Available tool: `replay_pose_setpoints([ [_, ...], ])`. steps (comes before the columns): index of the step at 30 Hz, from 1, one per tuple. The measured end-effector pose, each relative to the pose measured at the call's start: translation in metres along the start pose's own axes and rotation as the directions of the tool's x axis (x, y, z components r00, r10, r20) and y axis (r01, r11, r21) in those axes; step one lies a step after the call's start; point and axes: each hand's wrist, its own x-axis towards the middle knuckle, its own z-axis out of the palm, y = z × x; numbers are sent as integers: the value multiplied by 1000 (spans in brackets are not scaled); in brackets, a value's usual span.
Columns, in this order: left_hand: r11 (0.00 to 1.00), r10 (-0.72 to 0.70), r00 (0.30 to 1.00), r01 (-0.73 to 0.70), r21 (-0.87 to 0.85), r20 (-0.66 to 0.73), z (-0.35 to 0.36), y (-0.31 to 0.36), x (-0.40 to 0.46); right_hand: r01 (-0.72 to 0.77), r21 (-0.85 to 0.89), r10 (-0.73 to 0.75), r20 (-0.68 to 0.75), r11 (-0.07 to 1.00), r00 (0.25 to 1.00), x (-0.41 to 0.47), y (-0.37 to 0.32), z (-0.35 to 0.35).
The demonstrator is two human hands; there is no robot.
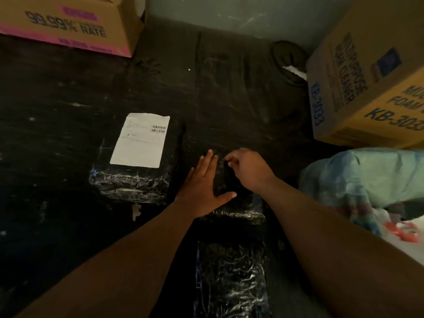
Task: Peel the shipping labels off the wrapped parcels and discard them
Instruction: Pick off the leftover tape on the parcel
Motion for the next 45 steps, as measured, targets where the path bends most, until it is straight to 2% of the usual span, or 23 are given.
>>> replay_pose_setpoints([
  [7,999,2,1000,-2,-41,-13,3,0,-1,23,29,-23,24,999,999,18,5,-1],
  [13,1000,-2,1000,2,-29,0,2,0,-2,113,-20,-112,54,993,992,27,7,-2],
  [21,1000,-3,1000,3,-14,7,0,2,-2,108,11,-108,66,994,992,27,9,-6],
  [29,1000,0,1000,0,-19,27,-1,1,-3,176,-120,-164,103,977,981,34,5,-6],
  [37,999,3,999,-1,-48,35,-1,1,-3,244,-282,-183,224,928,957,40,-7,-8],
  [41,999,10,999,-9,-46,32,-1,1,-2,269,-242,-204,264,932,943,36,0,-13],
  [45,999,9,1000,-8,-36,30,-2,1,-3,240,-144,-212,190,960,959,30,9,-13],
])
